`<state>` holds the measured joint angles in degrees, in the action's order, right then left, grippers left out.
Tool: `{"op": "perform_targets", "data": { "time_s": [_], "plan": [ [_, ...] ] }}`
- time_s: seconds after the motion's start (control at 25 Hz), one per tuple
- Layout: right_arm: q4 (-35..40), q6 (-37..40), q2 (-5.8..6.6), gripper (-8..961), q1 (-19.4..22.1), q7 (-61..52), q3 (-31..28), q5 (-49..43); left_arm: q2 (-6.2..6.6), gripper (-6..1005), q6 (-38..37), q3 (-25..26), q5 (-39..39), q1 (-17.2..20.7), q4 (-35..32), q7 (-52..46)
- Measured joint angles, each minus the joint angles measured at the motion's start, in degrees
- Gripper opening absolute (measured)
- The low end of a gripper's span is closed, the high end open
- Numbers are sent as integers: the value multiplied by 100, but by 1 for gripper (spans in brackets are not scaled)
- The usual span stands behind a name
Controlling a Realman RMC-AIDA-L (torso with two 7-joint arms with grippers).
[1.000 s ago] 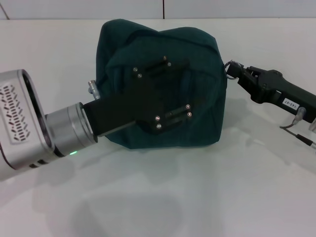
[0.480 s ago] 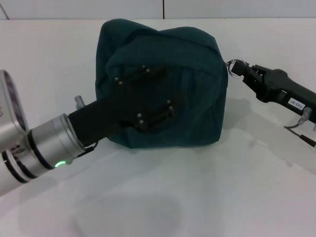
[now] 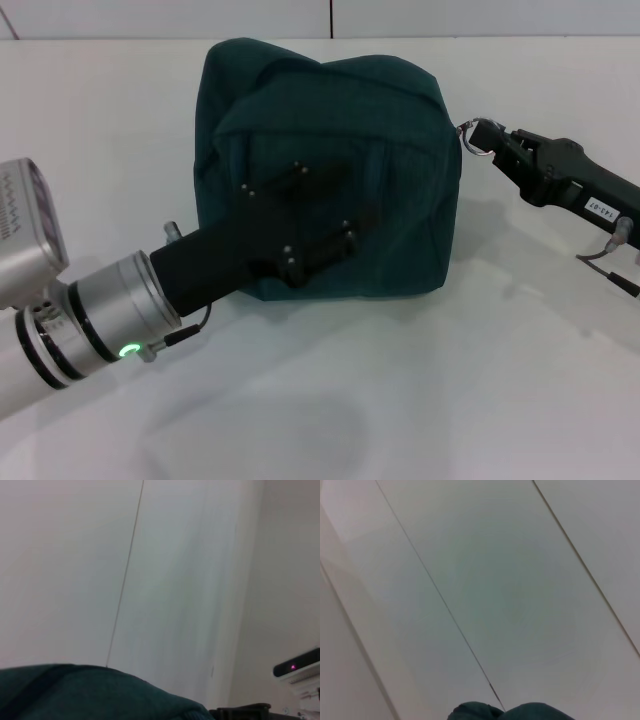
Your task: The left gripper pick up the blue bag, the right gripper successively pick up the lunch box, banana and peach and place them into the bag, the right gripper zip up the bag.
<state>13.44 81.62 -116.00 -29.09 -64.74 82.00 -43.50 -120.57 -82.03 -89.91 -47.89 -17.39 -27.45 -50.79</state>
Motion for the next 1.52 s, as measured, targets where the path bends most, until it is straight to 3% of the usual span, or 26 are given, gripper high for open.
{"op": "perform_targets", "data": {
  "time_s": [0.52, 0.76, 1.2, 1.52],
  "plan": [
    [1, 2, -2, 14, 131, 50, 0, 20, 17, 591, 310, -556, 227, -203, -102, -233],
    [1, 16, -1, 14, 158, 58, 1, 55, 31, 385, 291, -557, 326, -272, -110, -203],
    [0, -311, 11, 14, 167, 133, 5, 60, 51, 143, 232, -449, 564, -273, -81, -190],
    [1, -743, 3, 14, 147, 136, 67, 14, 58, 79, 228, -433, 759, -277, -61, -182]
  ]
}}
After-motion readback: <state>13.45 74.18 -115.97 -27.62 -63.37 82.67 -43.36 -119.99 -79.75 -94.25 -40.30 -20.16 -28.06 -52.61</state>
